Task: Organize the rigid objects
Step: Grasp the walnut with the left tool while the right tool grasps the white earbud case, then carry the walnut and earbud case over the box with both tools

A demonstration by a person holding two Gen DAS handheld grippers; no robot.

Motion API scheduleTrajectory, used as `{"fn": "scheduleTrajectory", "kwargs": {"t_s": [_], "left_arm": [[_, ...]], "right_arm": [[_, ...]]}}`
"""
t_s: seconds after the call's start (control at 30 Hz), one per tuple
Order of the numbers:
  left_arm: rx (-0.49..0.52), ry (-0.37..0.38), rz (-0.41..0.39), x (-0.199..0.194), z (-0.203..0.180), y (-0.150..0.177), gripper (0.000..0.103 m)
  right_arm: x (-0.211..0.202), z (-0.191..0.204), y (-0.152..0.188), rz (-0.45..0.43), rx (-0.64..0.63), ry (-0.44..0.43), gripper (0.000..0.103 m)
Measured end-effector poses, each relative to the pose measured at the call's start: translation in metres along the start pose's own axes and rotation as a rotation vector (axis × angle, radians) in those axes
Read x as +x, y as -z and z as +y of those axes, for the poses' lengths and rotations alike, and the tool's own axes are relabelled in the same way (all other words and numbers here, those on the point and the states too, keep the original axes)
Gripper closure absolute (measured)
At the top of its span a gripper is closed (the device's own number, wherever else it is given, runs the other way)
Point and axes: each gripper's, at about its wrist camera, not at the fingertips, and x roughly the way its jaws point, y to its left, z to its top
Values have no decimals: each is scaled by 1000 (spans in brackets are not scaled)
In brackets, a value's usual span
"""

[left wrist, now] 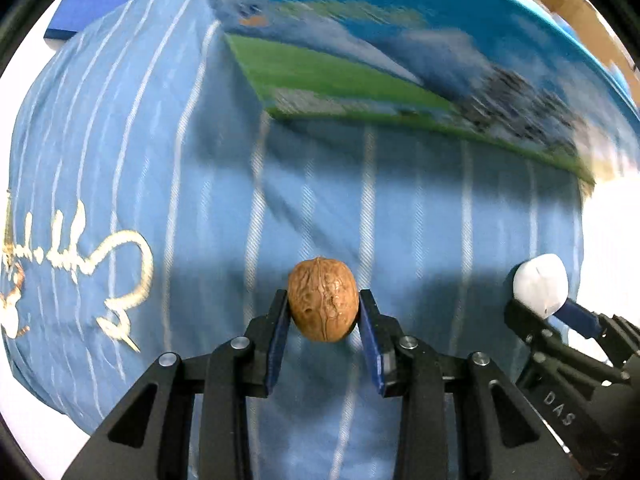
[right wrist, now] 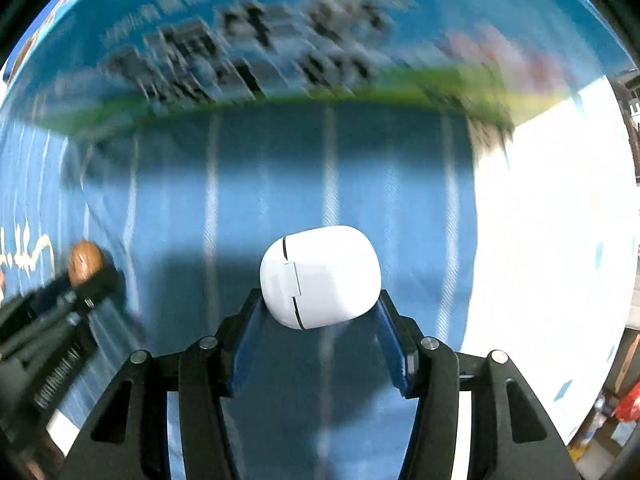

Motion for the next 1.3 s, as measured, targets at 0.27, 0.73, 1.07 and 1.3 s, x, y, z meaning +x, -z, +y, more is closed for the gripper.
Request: {"fn": "scheduleTrajectory", "kwargs": {"t_s": [0.27, 0.73, 1.07, 1.3], "left_arm": [[41, 19, 54, 18, -26, 30, 72], [38, 31, 55, 18, -11, 7, 73], [50, 63, -5, -39, -15, 1, 73], [79, 134, -85, -102, -22, -4, 73]], "right_arm": [[7, -43, 26, 33, 51, -55, 42], [17, 7, -3, 4, 62, 43, 43], [-32, 21, 19, -30, 24, 15, 43], [-88, 32, 20, -98, 17, -68, 43]]}}
